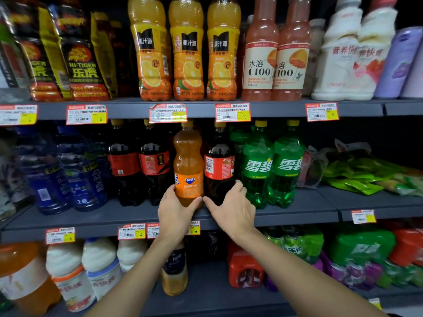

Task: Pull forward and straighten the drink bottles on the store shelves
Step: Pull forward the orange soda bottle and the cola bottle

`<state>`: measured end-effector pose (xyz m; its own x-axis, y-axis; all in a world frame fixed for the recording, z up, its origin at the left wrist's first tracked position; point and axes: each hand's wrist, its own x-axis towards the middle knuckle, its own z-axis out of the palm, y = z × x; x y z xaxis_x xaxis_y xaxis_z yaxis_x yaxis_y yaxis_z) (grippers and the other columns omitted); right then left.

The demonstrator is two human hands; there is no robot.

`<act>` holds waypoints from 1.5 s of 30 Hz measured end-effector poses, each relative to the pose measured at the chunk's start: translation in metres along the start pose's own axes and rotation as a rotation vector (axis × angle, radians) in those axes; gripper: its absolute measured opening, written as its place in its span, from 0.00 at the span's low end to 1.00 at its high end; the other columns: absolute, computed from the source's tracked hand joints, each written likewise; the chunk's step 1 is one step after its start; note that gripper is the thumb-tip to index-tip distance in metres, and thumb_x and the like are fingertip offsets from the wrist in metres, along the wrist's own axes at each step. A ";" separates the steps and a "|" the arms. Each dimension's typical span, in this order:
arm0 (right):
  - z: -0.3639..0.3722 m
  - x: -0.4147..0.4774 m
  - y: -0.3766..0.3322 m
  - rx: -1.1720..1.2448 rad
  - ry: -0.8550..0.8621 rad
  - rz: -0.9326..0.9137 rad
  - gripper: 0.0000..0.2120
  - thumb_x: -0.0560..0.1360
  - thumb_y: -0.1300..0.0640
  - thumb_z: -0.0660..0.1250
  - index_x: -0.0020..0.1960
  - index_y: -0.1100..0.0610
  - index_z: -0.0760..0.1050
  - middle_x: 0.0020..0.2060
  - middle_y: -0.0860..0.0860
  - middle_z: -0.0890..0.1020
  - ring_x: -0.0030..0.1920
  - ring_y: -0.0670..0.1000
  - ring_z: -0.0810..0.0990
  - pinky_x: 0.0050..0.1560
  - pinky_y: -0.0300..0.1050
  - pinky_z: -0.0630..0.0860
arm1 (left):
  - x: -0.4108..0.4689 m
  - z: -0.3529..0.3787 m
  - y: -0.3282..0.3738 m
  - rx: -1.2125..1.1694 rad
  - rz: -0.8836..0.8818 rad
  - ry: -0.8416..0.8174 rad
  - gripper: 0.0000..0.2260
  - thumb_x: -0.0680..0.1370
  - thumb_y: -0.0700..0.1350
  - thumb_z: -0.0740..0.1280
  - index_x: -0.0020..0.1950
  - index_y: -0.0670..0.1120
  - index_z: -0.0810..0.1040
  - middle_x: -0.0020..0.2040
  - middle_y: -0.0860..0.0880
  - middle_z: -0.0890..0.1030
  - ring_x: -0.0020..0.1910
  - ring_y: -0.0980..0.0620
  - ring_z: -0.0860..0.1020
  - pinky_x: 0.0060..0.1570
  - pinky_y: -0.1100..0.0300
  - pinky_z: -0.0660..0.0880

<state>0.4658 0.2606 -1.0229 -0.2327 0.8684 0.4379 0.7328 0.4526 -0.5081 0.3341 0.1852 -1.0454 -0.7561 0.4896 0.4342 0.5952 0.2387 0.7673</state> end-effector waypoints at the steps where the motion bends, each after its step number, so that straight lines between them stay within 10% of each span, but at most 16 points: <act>1: 0.000 0.002 0.001 -0.012 -0.012 -0.006 0.47 0.69 0.29 0.65 0.74 0.60 0.57 0.61 0.56 0.76 0.55 0.58 0.81 0.49 0.51 0.75 | 0.000 0.000 0.000 0.003 0.001 0.003 0.39 0.69 0.62 0.76 0.73 0.45 0.68 0.64 0.47 0.78 0.64 0.48 0.75 0.62 0.51 0.73; 9: -0.002 0.014 0.001 0.005 -0.073 0.015 0.34 0.67 0.26 0.66 0.49 0.54 0.59 0.46 0.53 0.82 0.49 0.57 0.83 0.42 0.47 0.67 | -0.003 0.001 0.001 0.001 0.006 0.023 0.39 0.69 0.64 0.76 0.73 0.45 0.69 0.64 0.48 0.78 0.63 0.48 0.76 0.61 0.51 0.74; 14: 0.000 0.011 0.008 0.028 -0.136 -0.026 0.37 0.66 0.23 0.61 0.53 0.54 0.58 0.47 0.53 0.80 0.50 0.57 0.82 0.41 0.47 0.69 | -0.004 -0.002 0.002 -0.013 0.011 -0.024 0.39 0.69 0.62 0.76 0.73 0.45 0.68 0.65 0.48 0.76 0.65 0.49 0.74 0.63 0.47 0.75; 18: 0.000 0.011 0.022 -0.070 -0.227 -0.109 0.45 0.70 0.29 0.63 0.74 0.58 0.56 0.55 0.55 0.81 0.55 0.59 0.81 0.50 0.51 0.75 | -0.001 -0.005 -0.001 0.043 0.034 -0.097 0.42 0.69 0.56 0.79 0.76 0.44 0.63 0.68 0.45 0.72 0.68 0.46 0.69 0.67 0.46 0.71; 25: 0.001 0.010 0.014 0.003 -0.161 -0.048 0.36 0.66 0.27 0.69 0.53 0.54 0.57 0.49 0.54 0.82 0.51 0.58 0.83 0.42 0.47 0.70 | -0.013 -0.003 0.005 0.086 0.032 -0.013 0.39 0.69 0.56 0.79 0.72 0.42 0.66 0.64 0.43 0.69 0.65 0.45 0.69 0.60 0.51 0.72; 37: 0.001 0.000 0.027 0.037 -0.101 -0.084 0.32 0.70 0.32 0.70 0.56 0.54 0.59 0.46 0.54 0.83 0.48 0.59 0.84 0.41 0.48 0.74 | -0.021 -0.005 -0.001 -0.016 0.066 -0.011 0.35 0.69 0.50 0.80 0.69 0.41 0.66 0.63 0.45 0.71 0.65 0.47 0.71 0.63 0.55 0.72; 45: -0.015 0.028 0.034 -0.156 -0.296 -0.246 0.36 0.71 0.33 0.70 0.65 0.58 0.67 0.54 0.57 0.81 0.56 0.60 0.81 0.49 0.50 0.77 | 0.018 -0.031 -0.011 0.015 0.149 -0.384 0.44 0.67 0.51 0.82 0.77 0.51 0.61 0.67 0.51 0.77 0.62 0.54 0.76 0.62 0.59 0.74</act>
<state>0.4936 0.2968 -1.0169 -0.5698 0.7695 0.2886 0.7154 0.6372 -0.2866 0.3053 0.1653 -1.0310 -0.5067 0.7966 0.3297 0.6964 0.1526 0.7013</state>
